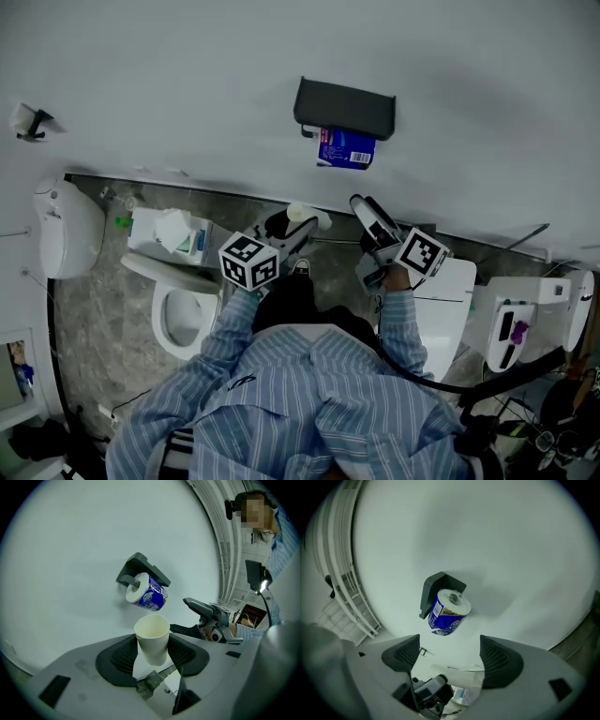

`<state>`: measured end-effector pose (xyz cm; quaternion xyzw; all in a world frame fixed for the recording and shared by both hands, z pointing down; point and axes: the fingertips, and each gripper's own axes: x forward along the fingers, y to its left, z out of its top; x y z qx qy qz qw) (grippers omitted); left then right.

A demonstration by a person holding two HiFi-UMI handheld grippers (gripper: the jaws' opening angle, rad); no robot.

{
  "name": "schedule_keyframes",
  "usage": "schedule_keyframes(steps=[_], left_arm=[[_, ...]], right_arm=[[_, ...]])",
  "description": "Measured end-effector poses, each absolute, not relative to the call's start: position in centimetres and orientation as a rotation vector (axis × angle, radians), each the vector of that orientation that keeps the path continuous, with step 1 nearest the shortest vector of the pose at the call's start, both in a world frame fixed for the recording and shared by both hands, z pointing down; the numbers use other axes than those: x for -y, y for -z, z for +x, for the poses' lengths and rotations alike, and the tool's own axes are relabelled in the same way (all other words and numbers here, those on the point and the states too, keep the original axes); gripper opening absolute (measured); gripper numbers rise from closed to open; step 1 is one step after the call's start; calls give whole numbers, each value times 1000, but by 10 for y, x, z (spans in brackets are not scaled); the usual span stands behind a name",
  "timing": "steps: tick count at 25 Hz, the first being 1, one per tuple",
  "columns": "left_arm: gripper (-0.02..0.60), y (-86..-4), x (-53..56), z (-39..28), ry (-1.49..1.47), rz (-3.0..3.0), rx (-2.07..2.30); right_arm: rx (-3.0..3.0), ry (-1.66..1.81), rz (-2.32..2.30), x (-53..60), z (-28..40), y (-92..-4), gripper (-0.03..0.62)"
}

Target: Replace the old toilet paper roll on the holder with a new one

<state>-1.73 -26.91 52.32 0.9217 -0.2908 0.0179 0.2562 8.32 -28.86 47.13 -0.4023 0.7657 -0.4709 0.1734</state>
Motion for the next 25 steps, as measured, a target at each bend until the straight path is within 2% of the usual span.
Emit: schedule_keyframes(steps=[7,9,10,12,15,25], left_arm=[[198,-520,214,5,-48,2486,826],[198,-519,194,11,-49,2487,834],[198,-517,184,15,-47,2489,836],[198,-514,165,20,-42,2495,845],[198,-514,139,26,-31,2491,867],[198,-534,43,21,-75,2438,922]], right_arm=[[-2276,1335,-1116,230,97,-469,387],[-2303,1314,-1116,211,99,-467,307],[-2313,1302,-1121,202,101,-466,233],[-2339,1288,-1128,182,104,-466,135],[-2411,1275,-1153,153,105,-474,59],[-2538,1267,-1154,70,98,-495,37]])
